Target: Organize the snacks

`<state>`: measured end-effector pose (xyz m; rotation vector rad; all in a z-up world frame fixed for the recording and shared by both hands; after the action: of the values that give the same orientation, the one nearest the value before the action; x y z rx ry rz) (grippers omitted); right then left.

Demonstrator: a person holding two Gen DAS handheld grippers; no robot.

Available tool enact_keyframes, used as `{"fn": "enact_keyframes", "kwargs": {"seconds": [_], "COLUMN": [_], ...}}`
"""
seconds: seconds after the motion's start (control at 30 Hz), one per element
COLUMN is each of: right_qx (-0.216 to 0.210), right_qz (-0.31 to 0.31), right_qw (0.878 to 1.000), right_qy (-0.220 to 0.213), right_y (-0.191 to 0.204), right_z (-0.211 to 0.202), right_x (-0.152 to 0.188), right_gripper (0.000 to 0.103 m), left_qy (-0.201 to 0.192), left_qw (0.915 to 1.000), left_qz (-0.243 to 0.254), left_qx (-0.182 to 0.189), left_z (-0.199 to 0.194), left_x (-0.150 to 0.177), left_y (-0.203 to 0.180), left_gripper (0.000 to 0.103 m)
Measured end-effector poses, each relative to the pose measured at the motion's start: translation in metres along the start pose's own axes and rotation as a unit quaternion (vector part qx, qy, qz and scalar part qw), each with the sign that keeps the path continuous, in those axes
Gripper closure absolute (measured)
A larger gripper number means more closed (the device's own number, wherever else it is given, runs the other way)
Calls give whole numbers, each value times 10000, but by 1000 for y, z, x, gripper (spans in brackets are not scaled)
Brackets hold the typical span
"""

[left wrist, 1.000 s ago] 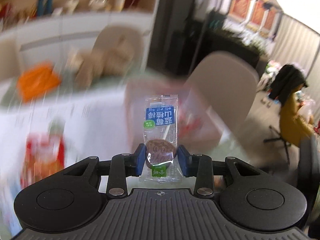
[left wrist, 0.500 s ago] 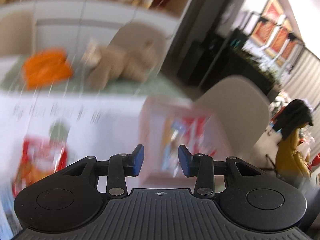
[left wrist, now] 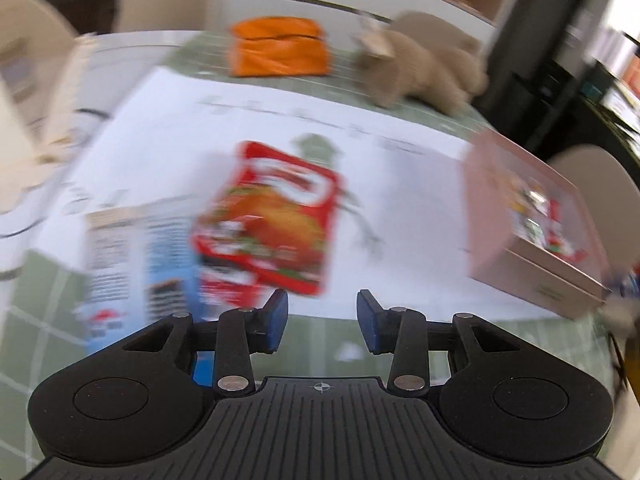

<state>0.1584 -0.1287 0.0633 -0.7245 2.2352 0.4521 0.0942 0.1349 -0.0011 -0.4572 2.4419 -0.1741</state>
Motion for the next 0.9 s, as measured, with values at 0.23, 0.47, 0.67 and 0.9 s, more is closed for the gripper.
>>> {"fn": "enact_keyframes", "kwargs": {"seconds": [0.23, 0.47, 0.67, 0.9], "right_qx": [-965, -387, 170, 312], "right_qz": [-618, -926, -338, 253], "right_qw": [9872, 9887, 9939, 9939], "right_qy": [1108, 1110, 1035, 1031], "right_y": [82, 89, 50, 26], "right_z": [5, 4, 10, 20], "right_x": [95, 118, 113, 116], "right_gripper": [36, 34, 35, 35], "left_qy": [-417, -372, -274, 200], "left_qw": [9976, 9970, 9965, 9922], "left_qz": [-416, -9, 559, 1222], "left_qx": [-368, -686, -549, -113], "left_z": [0, 42, 56, 53], "left_x": [-35, -67, -58, -15], "left_y": [35, 32, 17, -12], "left_gripper": [61, 61, 60, 66]}}
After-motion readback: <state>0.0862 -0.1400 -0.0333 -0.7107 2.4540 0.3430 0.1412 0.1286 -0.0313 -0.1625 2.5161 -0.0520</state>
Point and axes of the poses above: each gripper's, at about its wrist camera, not at the fingertips, and z roughly the way its jaws point, y to its left, x to its underside, the point moved 7 cm from there along z, roughly the way its jaws point, and after that the axes turned 1 degree about -z, right-handed, at the moved point
